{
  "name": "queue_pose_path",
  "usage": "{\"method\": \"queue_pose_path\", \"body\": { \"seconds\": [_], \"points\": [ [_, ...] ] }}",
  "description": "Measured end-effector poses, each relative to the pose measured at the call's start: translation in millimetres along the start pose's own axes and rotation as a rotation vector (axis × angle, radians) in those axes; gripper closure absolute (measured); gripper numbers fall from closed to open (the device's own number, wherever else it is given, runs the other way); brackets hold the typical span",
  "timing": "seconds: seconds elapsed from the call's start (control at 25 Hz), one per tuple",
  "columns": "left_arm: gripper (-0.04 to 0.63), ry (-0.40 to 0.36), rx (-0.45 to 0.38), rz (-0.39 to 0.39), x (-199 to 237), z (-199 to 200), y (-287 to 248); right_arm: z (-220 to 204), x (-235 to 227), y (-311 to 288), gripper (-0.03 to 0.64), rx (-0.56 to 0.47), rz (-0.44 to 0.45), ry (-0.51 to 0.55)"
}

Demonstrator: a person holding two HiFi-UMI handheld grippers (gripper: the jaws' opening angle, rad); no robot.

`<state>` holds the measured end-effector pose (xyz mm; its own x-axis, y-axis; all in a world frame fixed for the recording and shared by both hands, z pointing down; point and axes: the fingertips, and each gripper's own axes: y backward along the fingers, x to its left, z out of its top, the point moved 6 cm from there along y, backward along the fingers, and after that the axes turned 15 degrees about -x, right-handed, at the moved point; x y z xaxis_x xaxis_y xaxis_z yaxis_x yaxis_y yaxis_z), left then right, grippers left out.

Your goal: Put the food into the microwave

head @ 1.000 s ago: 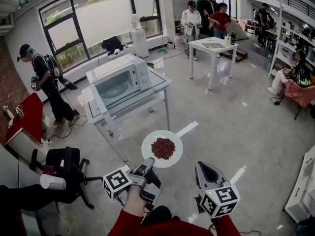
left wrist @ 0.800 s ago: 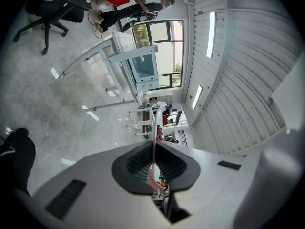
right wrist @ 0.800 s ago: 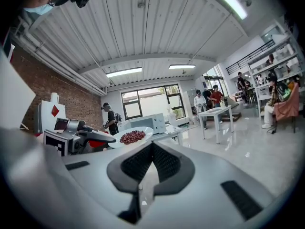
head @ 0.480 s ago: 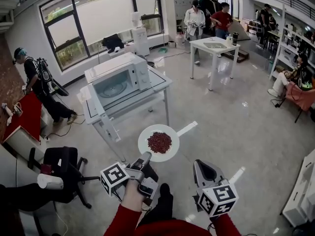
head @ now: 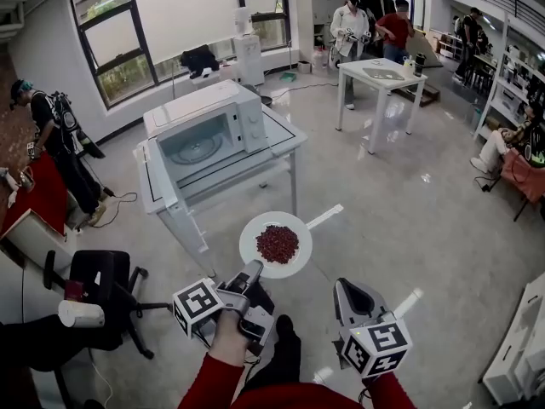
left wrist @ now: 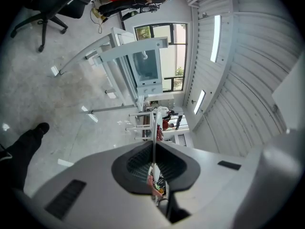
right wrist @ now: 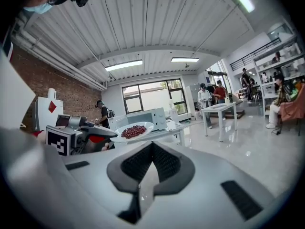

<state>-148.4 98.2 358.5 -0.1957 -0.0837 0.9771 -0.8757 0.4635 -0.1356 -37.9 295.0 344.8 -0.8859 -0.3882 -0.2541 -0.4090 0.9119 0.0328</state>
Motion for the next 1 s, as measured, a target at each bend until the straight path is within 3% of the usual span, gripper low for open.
{"method": "queue_pose_path", "body": {
  "seconds": [0.4, 1.0],
  "points": [
    [0.574, 0.022, -0.035, 0.046, 13, 27, -71, -18, -18, -93, 0.603, 0.084, 0.039, -0.014],
    [0.574, -0.001, -0.100, 0.035, -11, 76, -178, -6, -53, -235, 0.603, 0.115, 0.074, -0.028]
  ]
}}
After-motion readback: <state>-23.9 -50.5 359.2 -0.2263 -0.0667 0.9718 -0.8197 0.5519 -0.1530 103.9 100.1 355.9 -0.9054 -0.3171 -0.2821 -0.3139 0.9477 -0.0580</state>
